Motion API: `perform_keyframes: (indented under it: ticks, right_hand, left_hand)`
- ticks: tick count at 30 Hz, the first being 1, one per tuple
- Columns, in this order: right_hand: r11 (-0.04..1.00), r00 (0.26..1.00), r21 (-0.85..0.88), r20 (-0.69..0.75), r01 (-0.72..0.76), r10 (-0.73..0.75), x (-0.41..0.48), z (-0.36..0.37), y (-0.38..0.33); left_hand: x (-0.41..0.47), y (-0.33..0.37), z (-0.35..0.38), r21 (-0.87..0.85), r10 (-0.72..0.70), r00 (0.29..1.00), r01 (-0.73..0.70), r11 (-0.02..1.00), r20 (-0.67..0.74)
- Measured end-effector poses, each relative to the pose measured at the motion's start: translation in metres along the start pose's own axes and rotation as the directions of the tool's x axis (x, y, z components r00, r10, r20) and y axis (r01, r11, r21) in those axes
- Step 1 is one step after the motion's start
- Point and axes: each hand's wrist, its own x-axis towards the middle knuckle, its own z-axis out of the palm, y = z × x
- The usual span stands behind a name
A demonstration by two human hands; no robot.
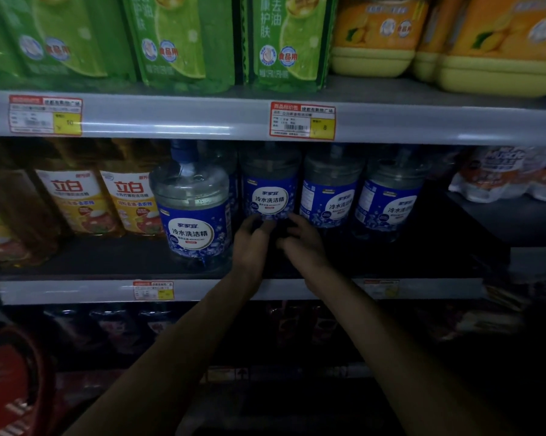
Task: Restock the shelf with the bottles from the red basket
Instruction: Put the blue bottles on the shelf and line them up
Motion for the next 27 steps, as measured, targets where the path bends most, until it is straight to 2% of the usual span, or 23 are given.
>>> perform_keyframes:
  ticks: [5, 8, 14, 22, 27]
  right_hand:
    - [0.998, 0.993, -0.055, -0.108, 0.030, -0.036, -0.002, -0.024, 0.004]
    - [0.995, 0.979, -0.083, -0.194, 0.047, -0.062, -0.001, -0.048, 0.005]
    - [0.997, 0.965, -0.077, -0.261, 0.003, -0.023, 0.000, -0.083, 0.017]
    - [0.998, 0.963, -0.063, -0.267, 0.020, -0.036, 0.006, -0.099, 0.022]
    - [0.997, 0.945, -0.080, -0.324, 0.022, -0.047, 0.009, -0.109, 0.027]
  left_hand:
    - [-0.008, -0.003, 0.012, 0.062, 0.046, 0.993, -0.053, 0.997, 0.104]
    - [-0.005, -0.003, 0.023, 0.156, 0.081, 0.985, -0.105, 0.982, 0.155]
    - [0.009, -0.013, 0.049, 0.356, 0.312, 0.925, -0.372, 0.857, 0.216]
    - [0.024, -0.036, 0.095, 0.321, 0.388, 0.921, -0.374, 0.870, 0.022]
    - [0.030, -0.039, 0.114, 0.325, 0.402, 0.906, -0.344, 0.881, -0.133]
